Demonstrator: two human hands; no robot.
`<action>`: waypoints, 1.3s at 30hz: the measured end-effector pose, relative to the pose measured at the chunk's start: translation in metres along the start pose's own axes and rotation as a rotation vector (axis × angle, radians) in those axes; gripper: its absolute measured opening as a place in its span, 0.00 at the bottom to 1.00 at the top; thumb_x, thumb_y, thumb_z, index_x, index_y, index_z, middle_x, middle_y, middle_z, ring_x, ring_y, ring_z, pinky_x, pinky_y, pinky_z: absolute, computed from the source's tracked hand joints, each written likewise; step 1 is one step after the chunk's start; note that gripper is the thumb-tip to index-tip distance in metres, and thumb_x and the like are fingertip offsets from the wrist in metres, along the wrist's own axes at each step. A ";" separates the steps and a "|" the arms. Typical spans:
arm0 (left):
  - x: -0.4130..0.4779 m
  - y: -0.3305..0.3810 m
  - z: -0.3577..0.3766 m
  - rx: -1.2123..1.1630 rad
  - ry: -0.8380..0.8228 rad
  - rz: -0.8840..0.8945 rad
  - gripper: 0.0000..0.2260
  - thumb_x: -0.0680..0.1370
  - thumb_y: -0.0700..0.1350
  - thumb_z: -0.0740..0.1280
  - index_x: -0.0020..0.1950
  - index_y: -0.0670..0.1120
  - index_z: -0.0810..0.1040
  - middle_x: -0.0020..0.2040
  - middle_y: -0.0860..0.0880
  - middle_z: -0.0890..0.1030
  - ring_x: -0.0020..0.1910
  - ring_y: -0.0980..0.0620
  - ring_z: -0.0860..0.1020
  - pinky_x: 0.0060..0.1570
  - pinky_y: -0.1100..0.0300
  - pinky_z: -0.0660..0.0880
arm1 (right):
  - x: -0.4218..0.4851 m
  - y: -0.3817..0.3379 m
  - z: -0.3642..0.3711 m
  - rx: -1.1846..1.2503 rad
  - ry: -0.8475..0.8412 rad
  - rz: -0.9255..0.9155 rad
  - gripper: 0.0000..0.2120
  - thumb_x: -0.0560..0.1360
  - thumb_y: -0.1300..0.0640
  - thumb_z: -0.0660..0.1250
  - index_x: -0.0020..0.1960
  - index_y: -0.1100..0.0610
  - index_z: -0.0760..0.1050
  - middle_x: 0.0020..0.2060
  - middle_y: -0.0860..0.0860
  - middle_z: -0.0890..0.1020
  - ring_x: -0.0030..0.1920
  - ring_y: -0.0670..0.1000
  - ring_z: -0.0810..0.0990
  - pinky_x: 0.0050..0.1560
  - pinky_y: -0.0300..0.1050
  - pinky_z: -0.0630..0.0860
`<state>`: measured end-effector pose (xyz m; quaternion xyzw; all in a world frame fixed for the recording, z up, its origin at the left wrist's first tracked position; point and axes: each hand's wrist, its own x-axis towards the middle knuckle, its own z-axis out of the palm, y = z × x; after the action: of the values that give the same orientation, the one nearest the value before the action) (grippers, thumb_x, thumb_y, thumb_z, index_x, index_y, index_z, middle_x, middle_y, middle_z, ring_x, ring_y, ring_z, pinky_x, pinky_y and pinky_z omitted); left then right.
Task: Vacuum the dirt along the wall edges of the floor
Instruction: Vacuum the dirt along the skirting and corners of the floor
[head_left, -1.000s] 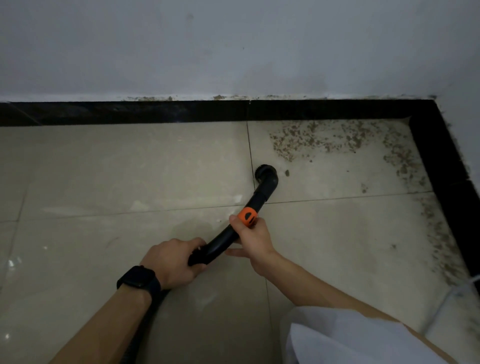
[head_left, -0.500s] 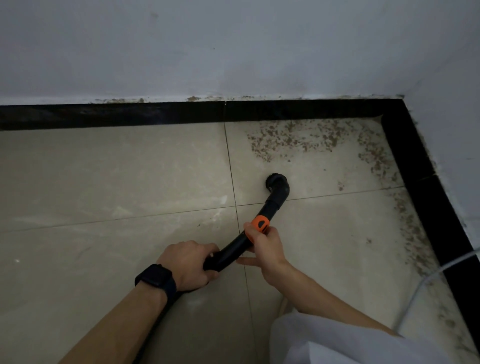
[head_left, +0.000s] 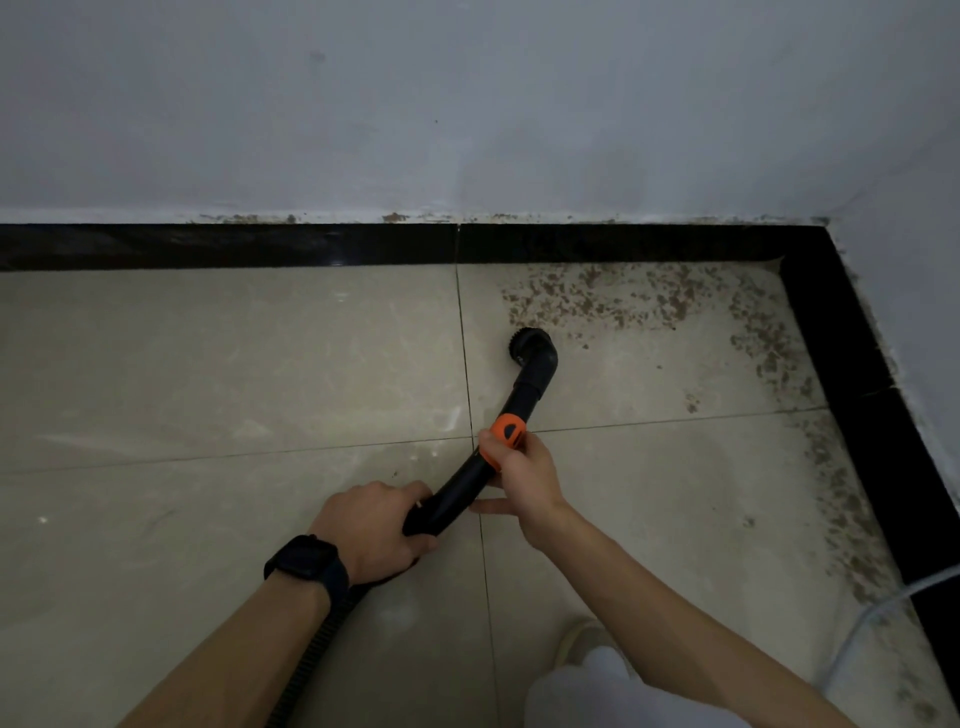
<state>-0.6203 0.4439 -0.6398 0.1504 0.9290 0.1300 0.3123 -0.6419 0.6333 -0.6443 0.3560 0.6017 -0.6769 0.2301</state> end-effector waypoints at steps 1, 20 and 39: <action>0.001 0.000 -0.001 -0.004 0.014 -0.006 0.22 0.75 0.63 0.64 0.68 0.59 0.69 0.57 0.54 0.81 0.51 0.52 0.80 0.45 0.59 0.76 | 0.003 -0.003 0.001 -0.008 -0.001 -0.003 0.15 0.80 0.53 0.71 0.62 0.58 0.73 0.55 0.58 0.81 0.53 0.56 0.84 0.36 0.51 0.84; 0.025 0.001 -0.008 -0.119 0.168 -0.103 0.19 0.78 0.59 0.61 0.69 0.59 0.68 0.55 0.55 0.81 0.49 0.53 0.79 0.43 0.59 0.76 | 0.040 -0.042 0.016 -0.094 -0.029 -0.046 0.16 0.81 0.50 0.70 0.63 0.57 0.73 0.56 0.56 0.82 0.54 0.57 0.84 0.33 0.49 0.84; 0.058 0.001 -0.013 -0.264 0.302 -0.147 0.18 0.80 0.55 0.61 0.69 0.55 0.68 0.54 0.52 0.78 0.49 0.51 0.76 0.45 0.55 0.77 | 0.070 -0.074 0.024 -0.087 -0.032 -0.068 0.14 0.82 0.51 0.68 0.63 0.58 0.75 0.55 0.56 0.82 0.53 0.57 0.84 0.36 0.51 0.85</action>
<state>-0.6719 0.4634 -0.6607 0.0190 0.9485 0.2486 0.1953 -0.7467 0.6311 -0.6485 0.3143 0.6385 -0.6633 0.2316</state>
